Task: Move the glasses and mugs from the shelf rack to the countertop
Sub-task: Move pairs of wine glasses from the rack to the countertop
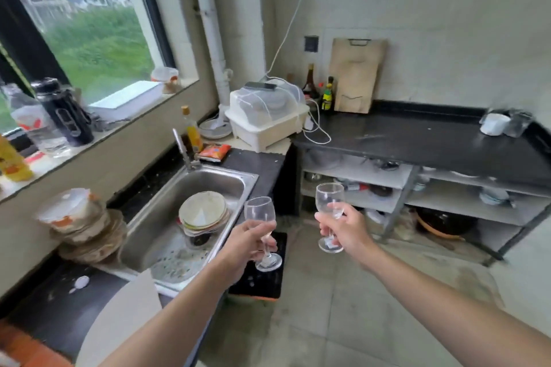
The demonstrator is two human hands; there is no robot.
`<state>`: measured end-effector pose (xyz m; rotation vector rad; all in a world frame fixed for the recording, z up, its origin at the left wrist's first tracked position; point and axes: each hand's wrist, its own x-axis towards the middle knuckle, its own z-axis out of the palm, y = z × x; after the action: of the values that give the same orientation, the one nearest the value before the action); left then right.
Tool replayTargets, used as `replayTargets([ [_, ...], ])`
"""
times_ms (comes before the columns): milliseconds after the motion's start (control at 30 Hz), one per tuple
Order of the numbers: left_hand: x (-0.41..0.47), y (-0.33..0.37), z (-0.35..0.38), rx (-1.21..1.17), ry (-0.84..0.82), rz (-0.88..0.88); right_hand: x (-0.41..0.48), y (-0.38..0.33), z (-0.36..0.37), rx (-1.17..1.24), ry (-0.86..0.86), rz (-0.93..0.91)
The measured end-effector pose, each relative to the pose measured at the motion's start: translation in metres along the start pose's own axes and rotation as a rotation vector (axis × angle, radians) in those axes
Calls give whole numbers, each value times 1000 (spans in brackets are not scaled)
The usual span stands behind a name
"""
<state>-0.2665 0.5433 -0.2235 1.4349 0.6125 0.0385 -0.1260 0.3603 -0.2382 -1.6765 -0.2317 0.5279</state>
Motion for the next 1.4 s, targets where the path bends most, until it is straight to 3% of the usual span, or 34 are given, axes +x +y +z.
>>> replayTargets([
  [400, 235, 68, 179, 123, -361, -69, 131, -3, -201, 11, 421, 74],
  [733, 361, 106, 330, 225, -618, -85, 184, 8, -339, 61, 698, 142],
  [1100, 496, 162, 513, 299, -682, -89, 319, 15, -519, 114, 768, 169],
  [1400, 603, 198, 614, 340, -662, -92, 437, 10, -628, 85, 765, 222],
])
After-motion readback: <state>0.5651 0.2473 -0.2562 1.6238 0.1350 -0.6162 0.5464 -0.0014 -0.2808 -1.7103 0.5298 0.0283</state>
